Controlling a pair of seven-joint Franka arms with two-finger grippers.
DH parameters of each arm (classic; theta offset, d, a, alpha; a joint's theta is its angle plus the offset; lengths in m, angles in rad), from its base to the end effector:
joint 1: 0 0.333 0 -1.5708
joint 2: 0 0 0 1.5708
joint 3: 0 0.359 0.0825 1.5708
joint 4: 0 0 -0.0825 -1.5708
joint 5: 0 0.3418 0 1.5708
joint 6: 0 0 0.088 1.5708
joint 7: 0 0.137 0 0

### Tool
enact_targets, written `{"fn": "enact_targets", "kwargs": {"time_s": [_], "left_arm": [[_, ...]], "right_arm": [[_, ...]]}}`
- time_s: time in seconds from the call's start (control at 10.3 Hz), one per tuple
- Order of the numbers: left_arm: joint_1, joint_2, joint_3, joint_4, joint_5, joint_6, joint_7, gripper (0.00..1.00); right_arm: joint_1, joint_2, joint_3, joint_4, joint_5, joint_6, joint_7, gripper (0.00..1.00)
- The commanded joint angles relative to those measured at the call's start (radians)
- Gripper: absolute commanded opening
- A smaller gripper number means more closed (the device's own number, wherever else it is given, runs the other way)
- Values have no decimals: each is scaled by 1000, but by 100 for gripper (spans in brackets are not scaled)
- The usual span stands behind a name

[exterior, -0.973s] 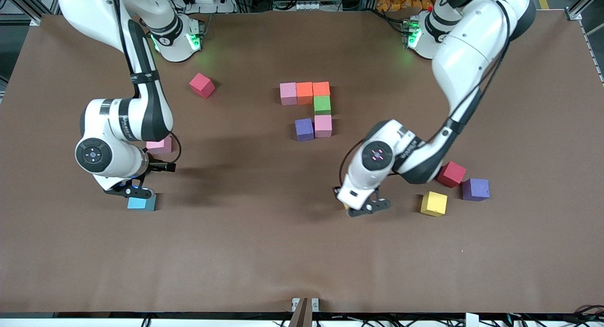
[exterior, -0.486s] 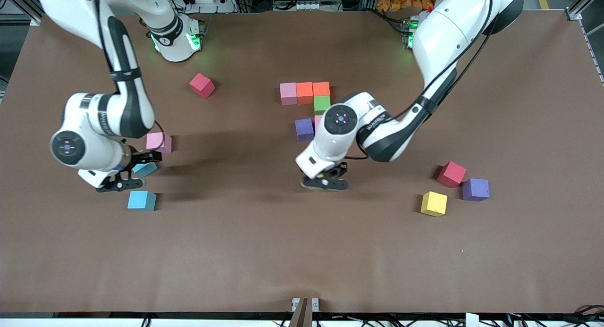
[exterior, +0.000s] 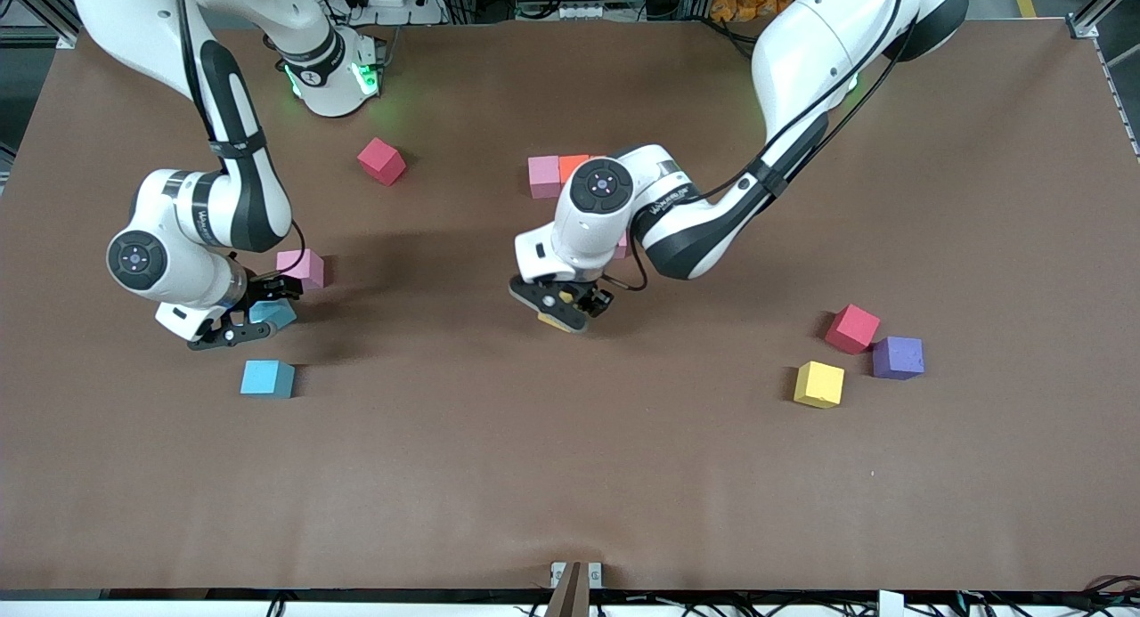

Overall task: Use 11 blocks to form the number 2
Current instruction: 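Carry the yellow cube with the left gripper while the right gripper reaches cyan, then grasp the cyan cube with the right gripper while the left gripper lowers yellow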

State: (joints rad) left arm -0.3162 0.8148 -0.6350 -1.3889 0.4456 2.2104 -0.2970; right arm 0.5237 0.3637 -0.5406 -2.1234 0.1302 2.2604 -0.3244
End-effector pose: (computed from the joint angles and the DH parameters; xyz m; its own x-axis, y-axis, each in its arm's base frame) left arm 0.5384 -0.5066 0.3209 0.7609 -0.6322 0.1459 -0.6471 -0.7558 0.1001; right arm 0.5363 0.0053 0.2905 0.9578 0.2192 -0.1859 0.2306 -0.9721 0.0420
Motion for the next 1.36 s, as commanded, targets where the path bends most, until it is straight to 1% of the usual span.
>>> {"fn": "enact_targets", "kwargs": {"time_s": [0.0, 0.19, 0.29, 0.49, 0.58, 0.78, 0.88, 1.07, 1.17, 1.26], "left_arm": [[3, -9, 3, -2, -7, 8, 262, 37], [-15, -6, -14, -1, -5, 15, 331, 38], [-52, 0, -5, 5, -5, 37, 372, 38], [-80, 14, 0, 13, -7, 48, 436, 39], [-118, 17, 9, 13, -4, 48, 462, 39], [-206, 17, 107, 24, -7, 52, 542, 38], [-239, 35, 129, 36, -8, 52, 547, 38], [-267, 53, 141, 47, -17, 52, 550, 38], [-270, 63, 141, 44, -19, 52, 553, 38], [-274, 66, 141, 41, -18, 52, 556, 38]], "right_arm": [[-45, -34, 5, -36, -3, 85, -185, 100], [-56, -26, 5, -35, -1, 119, -290, 100], [-57, -19, 7, -36, -1, 132, -330, 100], [-47, -3, 16, -44, 0, 160, -338, 100], [-42, 3, 16, -52, 0, 169, -340, 100], [-44, 29, 18, -66, 0, 237, -372, 100], [-45, 43, 18, -66, 2, 246, -392, 100], [-45, 49, 21, -66, 3, 248, -393, 100], [-54, 50, 36, -67, 5, 246, -393, 100], [-56, 49, 37, -72, 5, 246, -393, 100]]}}
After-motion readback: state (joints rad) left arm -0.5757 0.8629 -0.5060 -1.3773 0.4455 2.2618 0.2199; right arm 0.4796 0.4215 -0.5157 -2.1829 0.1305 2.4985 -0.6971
